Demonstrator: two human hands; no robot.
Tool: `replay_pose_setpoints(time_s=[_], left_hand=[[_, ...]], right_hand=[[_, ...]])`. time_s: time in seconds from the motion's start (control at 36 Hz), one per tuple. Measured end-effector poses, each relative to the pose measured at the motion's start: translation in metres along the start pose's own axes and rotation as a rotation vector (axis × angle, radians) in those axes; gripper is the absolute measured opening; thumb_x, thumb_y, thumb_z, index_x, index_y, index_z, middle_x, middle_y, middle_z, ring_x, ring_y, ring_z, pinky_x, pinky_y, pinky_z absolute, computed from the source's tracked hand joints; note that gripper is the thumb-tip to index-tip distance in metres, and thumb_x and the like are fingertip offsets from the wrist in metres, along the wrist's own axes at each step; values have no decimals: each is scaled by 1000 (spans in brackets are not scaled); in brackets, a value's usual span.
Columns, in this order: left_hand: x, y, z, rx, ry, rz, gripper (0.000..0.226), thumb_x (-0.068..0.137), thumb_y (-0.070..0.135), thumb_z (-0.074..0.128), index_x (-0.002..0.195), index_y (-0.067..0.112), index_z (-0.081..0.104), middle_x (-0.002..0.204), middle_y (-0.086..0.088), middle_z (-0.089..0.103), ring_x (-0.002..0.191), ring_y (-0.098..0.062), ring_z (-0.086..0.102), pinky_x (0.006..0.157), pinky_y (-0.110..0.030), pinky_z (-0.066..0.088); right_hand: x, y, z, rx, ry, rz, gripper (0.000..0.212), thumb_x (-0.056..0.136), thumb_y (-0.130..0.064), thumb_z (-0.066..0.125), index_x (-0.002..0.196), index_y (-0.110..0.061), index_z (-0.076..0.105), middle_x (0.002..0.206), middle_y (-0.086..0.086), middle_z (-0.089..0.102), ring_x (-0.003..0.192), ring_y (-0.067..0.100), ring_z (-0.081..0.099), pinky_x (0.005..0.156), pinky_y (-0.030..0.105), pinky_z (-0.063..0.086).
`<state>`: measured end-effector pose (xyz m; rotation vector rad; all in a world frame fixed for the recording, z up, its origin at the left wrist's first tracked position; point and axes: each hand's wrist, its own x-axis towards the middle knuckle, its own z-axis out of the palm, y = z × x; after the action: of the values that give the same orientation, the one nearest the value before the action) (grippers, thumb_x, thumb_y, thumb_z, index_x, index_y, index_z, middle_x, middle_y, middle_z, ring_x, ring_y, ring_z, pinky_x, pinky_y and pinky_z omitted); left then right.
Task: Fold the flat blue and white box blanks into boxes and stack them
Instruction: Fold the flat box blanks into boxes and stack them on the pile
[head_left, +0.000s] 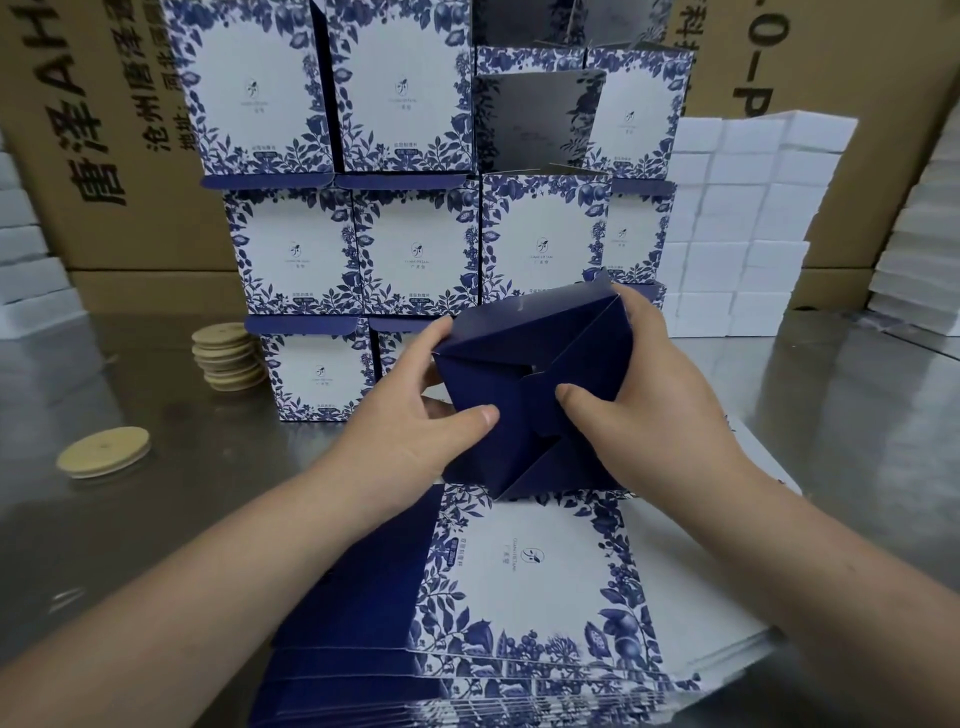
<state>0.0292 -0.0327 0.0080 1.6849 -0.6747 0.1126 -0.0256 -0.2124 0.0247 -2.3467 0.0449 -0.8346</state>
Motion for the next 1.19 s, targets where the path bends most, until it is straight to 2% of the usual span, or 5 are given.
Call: replay_pose_setpoints(time_s=[0.25, 0.81, 0.92, 1.03, 1.19], left_hand=[[-2, 6, 1, 52, 3, -12, 69, 65, 32, 64, 122, 54, 31, 87, 29, 67, 86, -15, 68, 88, -33, 52], [-3, 11, -1, 111, 67, -20, 71, 66, 35, 63, 118, 68, 27, 82, 16, 70, 81, -16, 65, 89, -40, 50], [-3, 11, 0, 121, 98, -28, 91, 68, 38, 63, 142, 52, 12, 100, -10, 67, 92, -32, 61, 92, -46, 47], [-3, 9, -2, 141, 117, 20, 87, 77, 31, 69, 145, 45, 15, 99, 23, 67, 94, 1, 61, 92, -31, 46], [-7, 20, 4, 224, 97, 96, 86, 70, 35, 70, 116, 72, 7, 140, 13, 33, 120, -6, 48, 104, -34, 40]], right_hand=[[-1, 1, -1, -27, 1, -7, 74, 83, -24, 61, 143, -34, 20, 130, -13, 51, 116, 15, 50, 81, 25, 34], [1, 3, -2, -23, 27, -24, 72, 83, -31, 62, 144, -35, 25, 137, -13, 51, 121, 16, 50, 85, 28, 38], [0, 0, -2, 13, 36, -40, 71, 83, -34, 61, 144, -35, 26, 137, -14, 51, 121, 13, 50, 90, 29, 40], [0, -1, -2, 32, 52, -63, 69, 84, -34, 60, 144, -35, 26, 137, -13, 51, 120, 13, 50, 89, 29, 40], [0, 3, -1, 71, 101, -82, 62, 84, -35, 60, 137, -40, 28, 94, -40, 46, 87, -9, 42, 68, 12, 36]])
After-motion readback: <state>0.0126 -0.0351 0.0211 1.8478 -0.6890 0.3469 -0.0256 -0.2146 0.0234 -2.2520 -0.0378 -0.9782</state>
